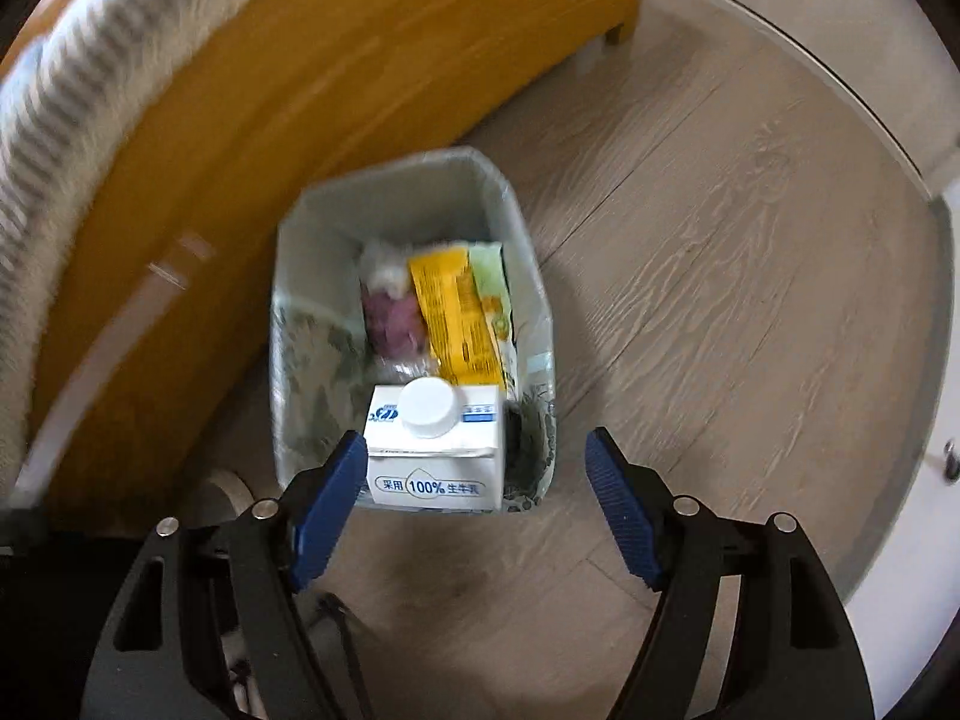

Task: Collect trash
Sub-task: 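Carry carton and plastic to the wastebasket and open both tools to drop them, then move both open tools back over the bed toward the remaining trash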

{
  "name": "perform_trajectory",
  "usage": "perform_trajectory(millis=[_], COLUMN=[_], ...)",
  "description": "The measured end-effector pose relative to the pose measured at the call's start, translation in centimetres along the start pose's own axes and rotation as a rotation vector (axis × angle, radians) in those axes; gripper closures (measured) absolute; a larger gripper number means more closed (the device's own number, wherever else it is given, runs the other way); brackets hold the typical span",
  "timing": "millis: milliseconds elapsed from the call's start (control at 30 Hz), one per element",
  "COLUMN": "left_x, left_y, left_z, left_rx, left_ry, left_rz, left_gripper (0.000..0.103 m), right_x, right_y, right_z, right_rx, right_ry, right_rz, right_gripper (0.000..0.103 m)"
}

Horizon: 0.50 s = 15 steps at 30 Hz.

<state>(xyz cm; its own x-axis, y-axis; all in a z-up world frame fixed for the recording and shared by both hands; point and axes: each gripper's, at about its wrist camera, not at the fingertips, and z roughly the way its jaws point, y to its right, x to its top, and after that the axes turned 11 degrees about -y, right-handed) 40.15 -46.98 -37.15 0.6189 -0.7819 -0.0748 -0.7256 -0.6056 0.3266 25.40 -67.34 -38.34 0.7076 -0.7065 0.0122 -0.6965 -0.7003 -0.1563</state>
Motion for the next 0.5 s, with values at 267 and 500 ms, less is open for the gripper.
perform_trajectory(millis=[267,500], left_x=[8.4,8.9], left_y=[3.6,2.7], left_z=[9.1,12.9], left_rx=[0.061,0.003], left_ry=[-0.122,-0.175], left_rz=[0.033,-0.047], left_gripper=[0.088,0.025], right_x=[-3.5,-5.2], right_y=[3.0,5.2], right_z=[-1.2,1.3], right_rx=[0.055,0.107], right_ry=[0.104,0.042], right_rz=[0.065,0.156], right_gripper=[0.031,0.031])
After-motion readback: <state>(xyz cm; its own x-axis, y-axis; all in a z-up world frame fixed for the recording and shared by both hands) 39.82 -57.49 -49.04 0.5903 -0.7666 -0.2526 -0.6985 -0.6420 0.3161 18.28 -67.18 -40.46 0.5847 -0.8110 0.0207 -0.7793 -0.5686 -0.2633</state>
